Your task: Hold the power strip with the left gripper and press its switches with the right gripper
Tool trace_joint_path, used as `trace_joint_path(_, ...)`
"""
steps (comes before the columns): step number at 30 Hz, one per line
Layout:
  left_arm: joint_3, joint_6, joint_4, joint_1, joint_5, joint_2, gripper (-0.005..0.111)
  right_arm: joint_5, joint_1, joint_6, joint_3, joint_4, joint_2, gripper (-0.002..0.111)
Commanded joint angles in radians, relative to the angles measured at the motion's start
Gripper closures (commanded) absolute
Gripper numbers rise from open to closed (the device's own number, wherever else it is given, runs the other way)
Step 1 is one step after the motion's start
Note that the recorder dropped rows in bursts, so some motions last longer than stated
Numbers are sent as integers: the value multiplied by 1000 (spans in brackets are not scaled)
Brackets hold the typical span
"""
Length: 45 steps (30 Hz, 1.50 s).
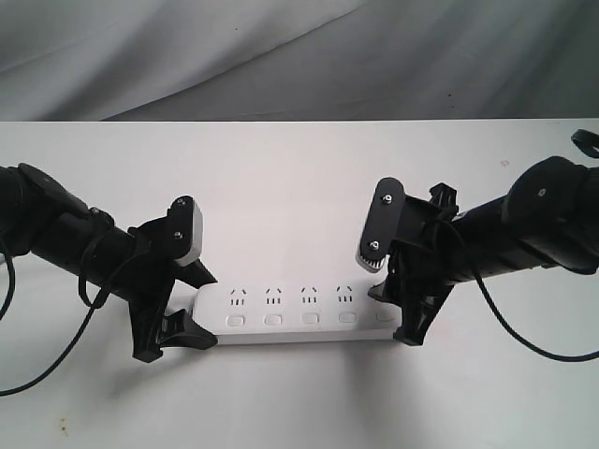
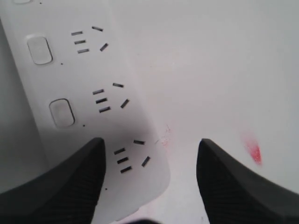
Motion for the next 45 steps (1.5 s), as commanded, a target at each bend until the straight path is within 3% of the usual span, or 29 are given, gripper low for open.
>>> trace_joint_path(1,2,8,2,2,6,0,39,-3,-10,12,5,-6,1,54)
trace_joint_path(45,2,9,2,2,6,0,39,-40,-8,19,52,37,48,54)
